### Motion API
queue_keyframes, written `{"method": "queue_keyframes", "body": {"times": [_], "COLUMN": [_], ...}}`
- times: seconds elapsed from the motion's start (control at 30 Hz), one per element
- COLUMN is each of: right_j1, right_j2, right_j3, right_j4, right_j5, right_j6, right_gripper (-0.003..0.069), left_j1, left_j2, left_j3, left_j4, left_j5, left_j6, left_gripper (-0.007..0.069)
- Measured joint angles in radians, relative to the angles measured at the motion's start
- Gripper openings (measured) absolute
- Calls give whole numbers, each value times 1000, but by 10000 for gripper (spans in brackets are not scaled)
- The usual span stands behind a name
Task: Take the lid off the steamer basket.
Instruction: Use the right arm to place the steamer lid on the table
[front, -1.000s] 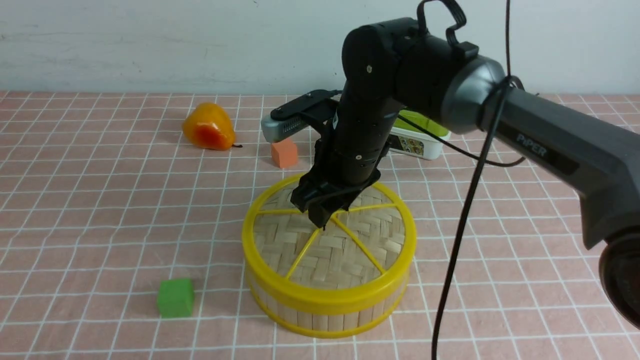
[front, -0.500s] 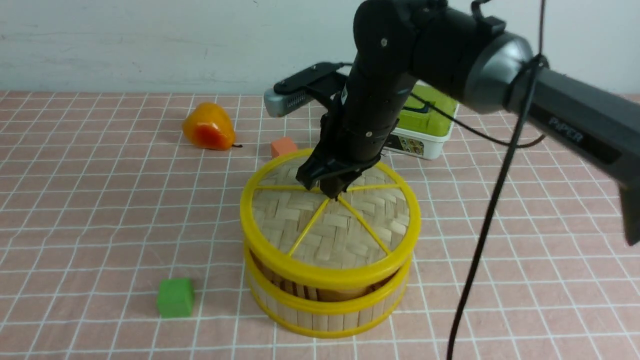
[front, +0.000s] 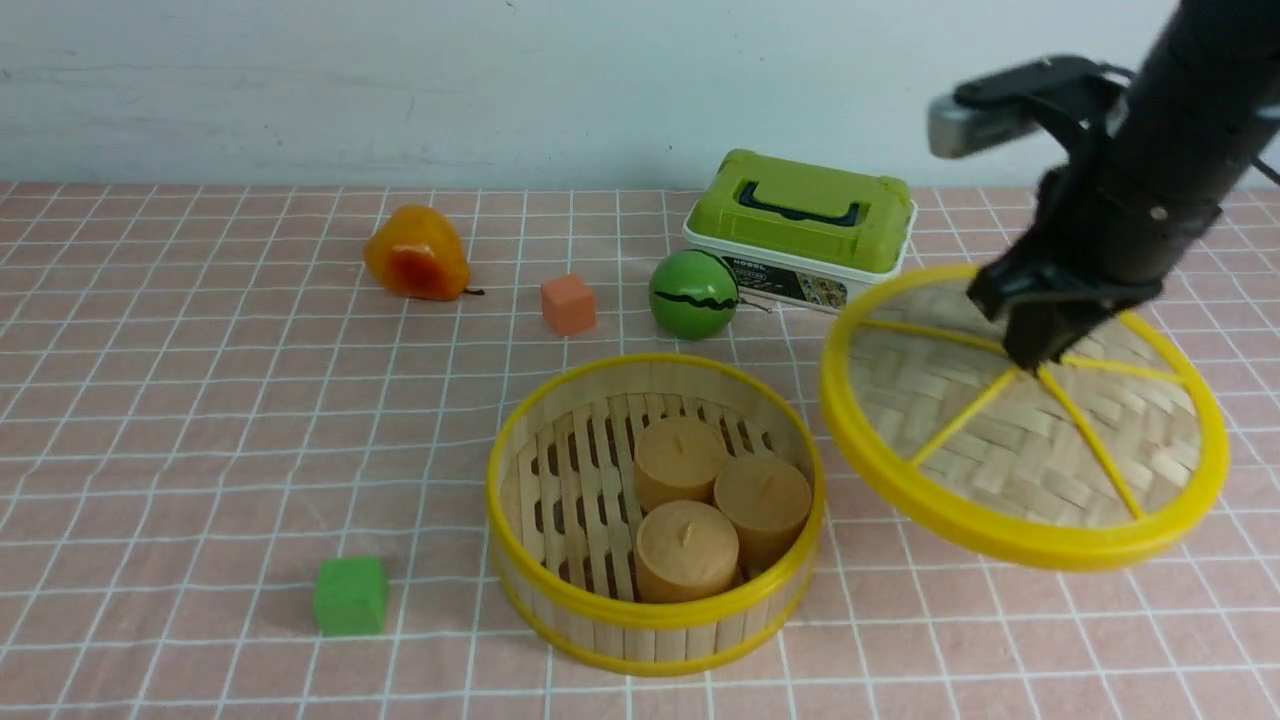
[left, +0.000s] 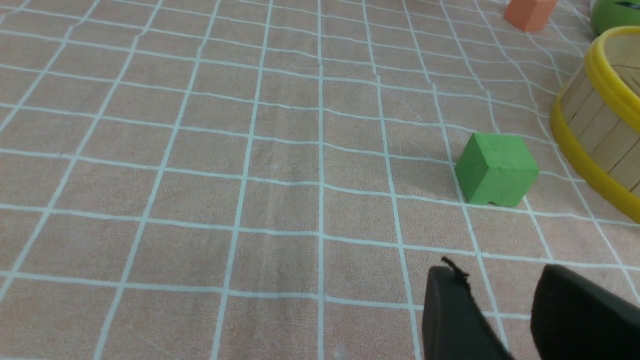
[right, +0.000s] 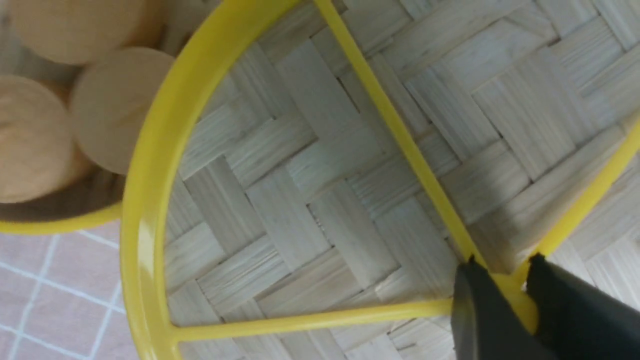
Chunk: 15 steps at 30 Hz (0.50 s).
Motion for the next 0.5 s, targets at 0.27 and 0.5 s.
{"method": "queue_keyframes", "body": {"times": [0.27,0.5], "right_j1": [-69,-69], "right_j2": [62,148], "right_j3": [195,205], "right_j4": [26,31], "right_j5": [-238,-328], "right_j6": [0,0], "right_gripper": [80,80], "left_j1": [0,0], "left_j2": [0,0], "left_j3": [0,0], "left_j4": [0,0], "left_j5": [0,0], "left_j6": [0,0], "left_gripper": [239,239]}}
